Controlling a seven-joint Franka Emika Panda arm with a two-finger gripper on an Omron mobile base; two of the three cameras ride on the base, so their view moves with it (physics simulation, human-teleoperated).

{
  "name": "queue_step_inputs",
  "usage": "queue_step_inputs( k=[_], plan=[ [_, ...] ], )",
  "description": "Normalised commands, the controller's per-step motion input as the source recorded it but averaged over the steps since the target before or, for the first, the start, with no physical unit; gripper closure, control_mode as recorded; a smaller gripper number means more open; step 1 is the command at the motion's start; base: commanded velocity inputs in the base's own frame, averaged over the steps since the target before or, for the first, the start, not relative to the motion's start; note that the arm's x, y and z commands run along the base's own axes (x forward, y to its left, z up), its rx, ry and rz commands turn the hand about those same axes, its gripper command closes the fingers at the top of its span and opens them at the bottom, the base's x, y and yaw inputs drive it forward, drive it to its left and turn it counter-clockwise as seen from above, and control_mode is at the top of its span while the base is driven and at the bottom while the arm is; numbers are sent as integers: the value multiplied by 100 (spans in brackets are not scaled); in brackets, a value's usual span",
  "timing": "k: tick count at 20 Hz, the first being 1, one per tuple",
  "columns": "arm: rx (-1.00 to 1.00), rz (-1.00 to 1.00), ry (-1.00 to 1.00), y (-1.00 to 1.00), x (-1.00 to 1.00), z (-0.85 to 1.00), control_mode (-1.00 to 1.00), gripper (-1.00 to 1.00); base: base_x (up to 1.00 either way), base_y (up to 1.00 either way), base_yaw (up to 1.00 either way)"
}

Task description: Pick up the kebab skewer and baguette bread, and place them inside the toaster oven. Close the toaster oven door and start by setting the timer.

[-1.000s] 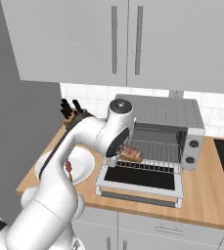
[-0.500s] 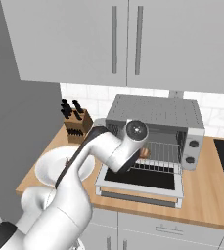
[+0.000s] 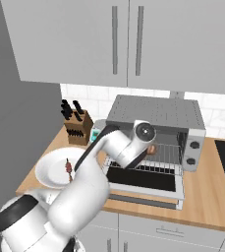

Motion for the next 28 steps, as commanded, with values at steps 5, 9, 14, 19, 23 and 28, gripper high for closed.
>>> queue_step_inputs(
  k=[5,9,14,19,23,28],
  plan=[
    [0,0,0,-9,36,-26,-100,100,0,0,0],
    [0,0,0,0,37,-22,-100,100,0,0,0],
    [0,0,0,-1,34,-7,-100,100,0,0,0],
    [0,0,0,0,26,0,-100,-100,0,0,0],
    [0,0,0,0,0,0,-100,-100,0,0,0],
    [0,0,0,0,0,0,-100,-100,0,0,0]
  ],
)
